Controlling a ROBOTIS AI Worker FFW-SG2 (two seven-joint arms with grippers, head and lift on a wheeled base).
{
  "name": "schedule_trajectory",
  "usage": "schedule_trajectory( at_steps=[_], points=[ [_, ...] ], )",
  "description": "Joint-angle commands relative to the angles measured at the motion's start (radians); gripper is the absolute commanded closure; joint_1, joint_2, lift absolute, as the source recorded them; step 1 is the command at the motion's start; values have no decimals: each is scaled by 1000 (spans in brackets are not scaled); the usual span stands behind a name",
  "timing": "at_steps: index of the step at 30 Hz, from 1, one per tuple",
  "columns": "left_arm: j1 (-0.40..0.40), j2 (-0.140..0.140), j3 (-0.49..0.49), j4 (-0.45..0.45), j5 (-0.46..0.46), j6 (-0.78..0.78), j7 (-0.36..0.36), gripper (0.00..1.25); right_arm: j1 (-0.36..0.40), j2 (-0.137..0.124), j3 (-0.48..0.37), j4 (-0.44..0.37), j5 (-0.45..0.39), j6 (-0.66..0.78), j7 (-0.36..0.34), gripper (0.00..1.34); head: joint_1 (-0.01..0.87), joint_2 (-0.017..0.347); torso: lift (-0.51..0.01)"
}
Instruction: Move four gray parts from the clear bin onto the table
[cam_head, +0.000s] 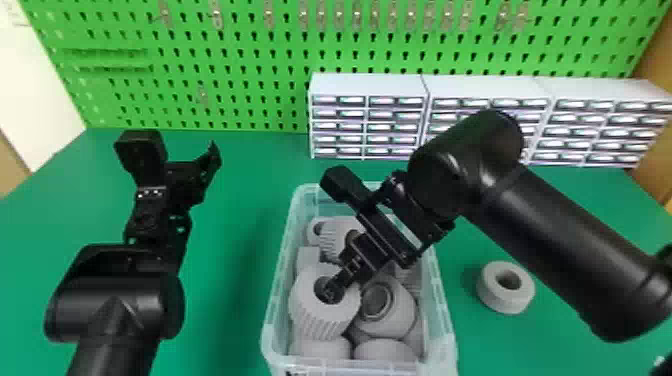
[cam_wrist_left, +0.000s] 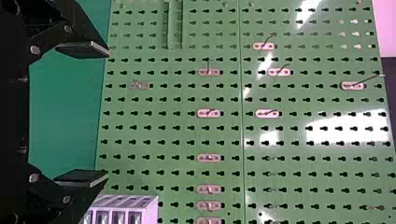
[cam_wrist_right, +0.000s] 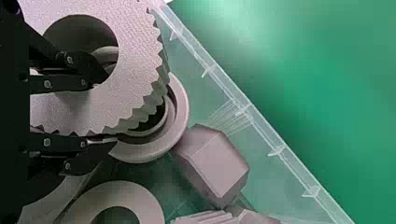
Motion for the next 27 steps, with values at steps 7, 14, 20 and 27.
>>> schedule_trajectory(
  at_steps=[7,14,20,27],
  points=[
    [2,0,1,-1,0,-5,0,343,0,2,-3,-3,4,4,-1,964,693,72,-52],
    [5,0,3,1,0,-5,0,343,0,2,-12,-15,13,12,0,964,693,72,-52],
    [7,0,3,1,2,-5,0,343,1,0,-32,-32,25,21,0,963,693,72,-52],
    [8,0,3,1,2,-5,0,343,8,-4,-69,-52,48,38,0,964,693,72,-52]
  ],
)
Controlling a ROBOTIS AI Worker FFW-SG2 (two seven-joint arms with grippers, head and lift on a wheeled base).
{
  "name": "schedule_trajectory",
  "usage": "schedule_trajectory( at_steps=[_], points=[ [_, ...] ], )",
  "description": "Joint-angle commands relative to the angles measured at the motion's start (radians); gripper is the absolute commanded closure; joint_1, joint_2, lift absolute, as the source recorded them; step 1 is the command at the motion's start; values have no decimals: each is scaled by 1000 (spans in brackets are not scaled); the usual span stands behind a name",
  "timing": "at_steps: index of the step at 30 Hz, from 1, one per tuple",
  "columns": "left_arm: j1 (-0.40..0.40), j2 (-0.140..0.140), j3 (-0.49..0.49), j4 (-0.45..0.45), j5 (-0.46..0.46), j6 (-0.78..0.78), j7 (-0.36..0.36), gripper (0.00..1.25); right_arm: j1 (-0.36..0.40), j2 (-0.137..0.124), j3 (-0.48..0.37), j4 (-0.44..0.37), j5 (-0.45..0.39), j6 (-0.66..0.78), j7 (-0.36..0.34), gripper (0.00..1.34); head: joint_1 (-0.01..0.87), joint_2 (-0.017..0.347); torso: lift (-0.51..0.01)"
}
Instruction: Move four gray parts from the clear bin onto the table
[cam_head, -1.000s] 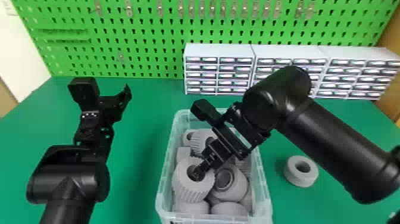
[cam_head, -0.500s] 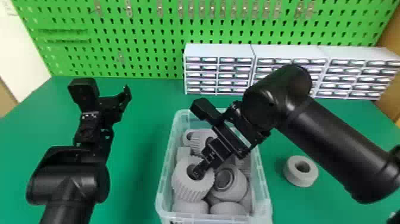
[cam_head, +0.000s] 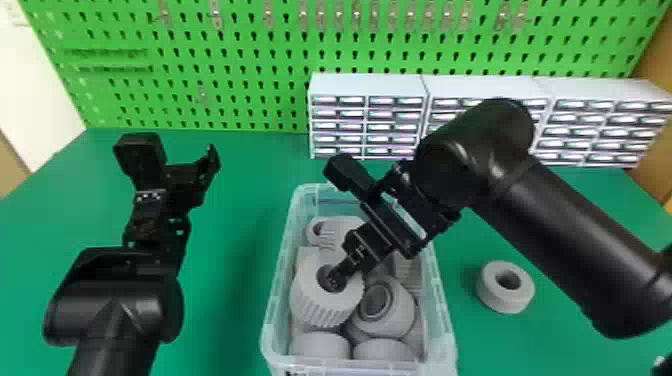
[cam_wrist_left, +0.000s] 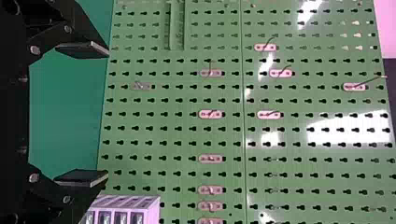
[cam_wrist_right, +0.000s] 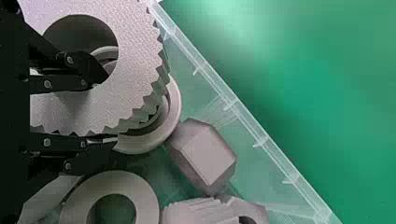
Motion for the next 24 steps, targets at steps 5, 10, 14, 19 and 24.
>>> schedule_trajectory(
  at_steps=[5,10,14,19,24],
  points=[
    [0,0,-1,0,0,0,0,343,8,-5,-49,-27,28,21,1,963,693,72,-52],
    [0,0,-1,0,0,0,0,343,12,-10,-84,-39,43,33,-1,964,693,72,-52],
    [2,0,-3,0,0,0,0,343,20,-13,-114,-50,54,43,-1,964,693,72,-52],
    [7,0,-6,0,2,0,6,343,28,-18,-158,-67,83,47,-1,964,693,72,-52],
    [8,0,-7,0,3,0,9,343,40,-21,-221,-92,129,47,1,964,693,72,-52]
  ],
)
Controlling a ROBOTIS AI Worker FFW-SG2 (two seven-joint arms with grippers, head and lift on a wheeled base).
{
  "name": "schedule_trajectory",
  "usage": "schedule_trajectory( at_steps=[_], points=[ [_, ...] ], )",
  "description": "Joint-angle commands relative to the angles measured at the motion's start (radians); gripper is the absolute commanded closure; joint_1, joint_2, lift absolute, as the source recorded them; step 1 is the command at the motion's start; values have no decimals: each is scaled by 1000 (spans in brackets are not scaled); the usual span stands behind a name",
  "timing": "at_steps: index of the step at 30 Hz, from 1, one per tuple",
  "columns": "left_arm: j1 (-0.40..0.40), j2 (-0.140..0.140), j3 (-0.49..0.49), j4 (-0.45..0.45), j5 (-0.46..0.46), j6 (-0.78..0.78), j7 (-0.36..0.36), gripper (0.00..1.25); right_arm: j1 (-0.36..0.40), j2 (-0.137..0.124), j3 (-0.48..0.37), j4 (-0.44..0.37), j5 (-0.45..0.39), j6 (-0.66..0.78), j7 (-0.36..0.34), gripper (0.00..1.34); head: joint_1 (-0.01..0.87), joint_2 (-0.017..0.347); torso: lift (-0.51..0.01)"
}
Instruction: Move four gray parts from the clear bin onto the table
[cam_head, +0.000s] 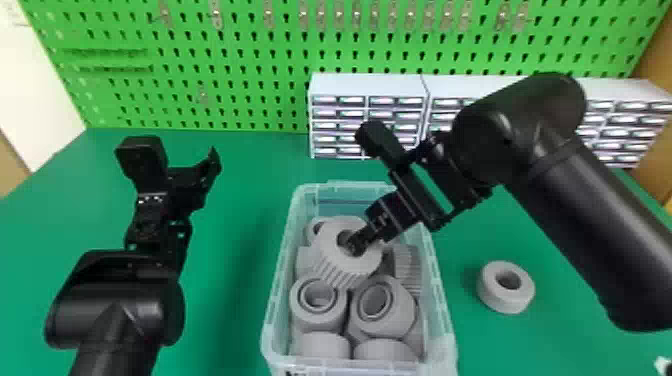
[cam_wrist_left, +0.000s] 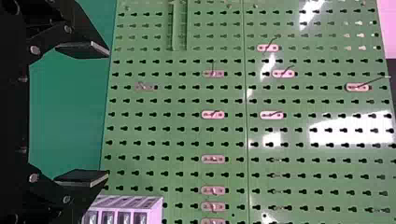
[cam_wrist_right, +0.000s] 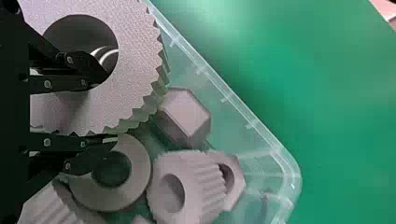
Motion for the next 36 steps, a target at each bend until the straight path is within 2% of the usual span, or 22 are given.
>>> schedule_trajectory(
  at_steps=[1,21,29,36],
  points=[
    [0,0,0,0,1,0,1,343,13,-4,-61,-25,48,2,0,964,693,72,-52],
    [8,0,-3,0,1,0,1,343,78,-18,-285,-49,190,2,0,964,693,72,-52],
    [6,-2,-7,0,1,0,3,343,105,-31,-376,-49,256,2,0,964,693,72,-52],
    [8,-2,-10,0,1,0,6,343,128,-56,-437,-49,285,2,0,964,693,72,-52]
  ],
)
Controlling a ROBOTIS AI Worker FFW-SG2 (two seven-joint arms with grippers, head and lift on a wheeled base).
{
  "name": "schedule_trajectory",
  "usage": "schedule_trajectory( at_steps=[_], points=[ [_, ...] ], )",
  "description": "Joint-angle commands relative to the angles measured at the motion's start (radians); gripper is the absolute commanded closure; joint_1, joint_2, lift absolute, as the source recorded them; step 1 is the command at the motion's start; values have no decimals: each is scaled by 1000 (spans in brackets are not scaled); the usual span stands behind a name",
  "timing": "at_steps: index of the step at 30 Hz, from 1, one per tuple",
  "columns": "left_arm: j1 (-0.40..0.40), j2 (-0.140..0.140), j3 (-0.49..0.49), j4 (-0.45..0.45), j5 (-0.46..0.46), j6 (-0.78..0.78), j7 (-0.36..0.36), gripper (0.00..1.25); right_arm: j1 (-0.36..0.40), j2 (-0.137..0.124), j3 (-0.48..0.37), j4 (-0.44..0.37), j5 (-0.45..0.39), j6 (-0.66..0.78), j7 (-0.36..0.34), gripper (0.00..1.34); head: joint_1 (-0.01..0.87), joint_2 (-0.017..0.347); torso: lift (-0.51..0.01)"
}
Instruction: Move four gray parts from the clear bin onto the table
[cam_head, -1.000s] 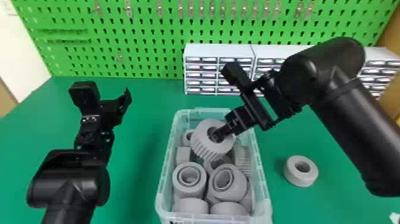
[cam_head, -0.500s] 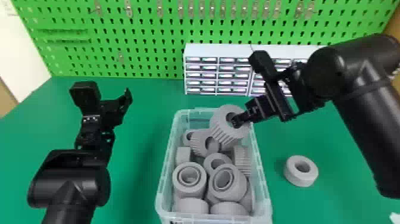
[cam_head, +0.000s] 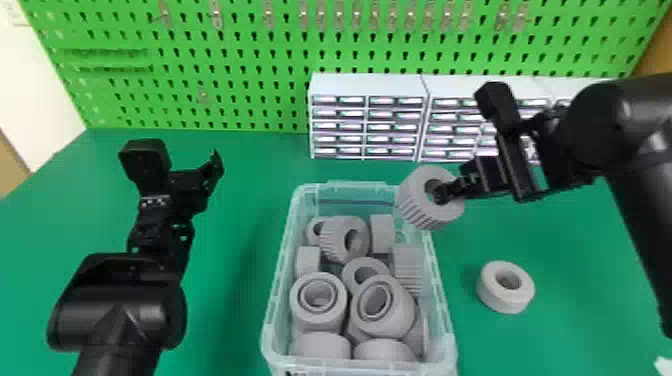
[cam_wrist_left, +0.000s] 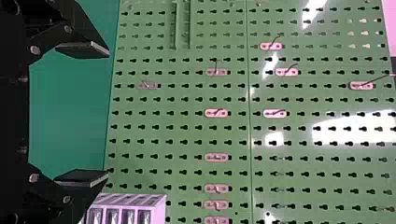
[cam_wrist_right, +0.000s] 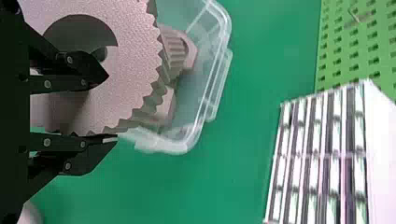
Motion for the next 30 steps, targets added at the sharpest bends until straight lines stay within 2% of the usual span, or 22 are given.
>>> schedule_trajectory(
  at_steps=[1,6,18,30],
  points=[
    [1,0,-2,0,0,0,2,343,16,-17,-38,0,21,1,0,964,693,72,-52],
    [1,0,-3,0,0,0,3,343,33,-34,-70,0,36,1,0,964,693,72,-52],
    [-5,0,-14,3,8,0,15,343,66,-49,-135,5,86,1,0,964,693,72,-52],
    [-8,0,-23,6,12,0,20,343,86,-63,-192,49,156,1,0,964,693,72,-52]
  ],
)
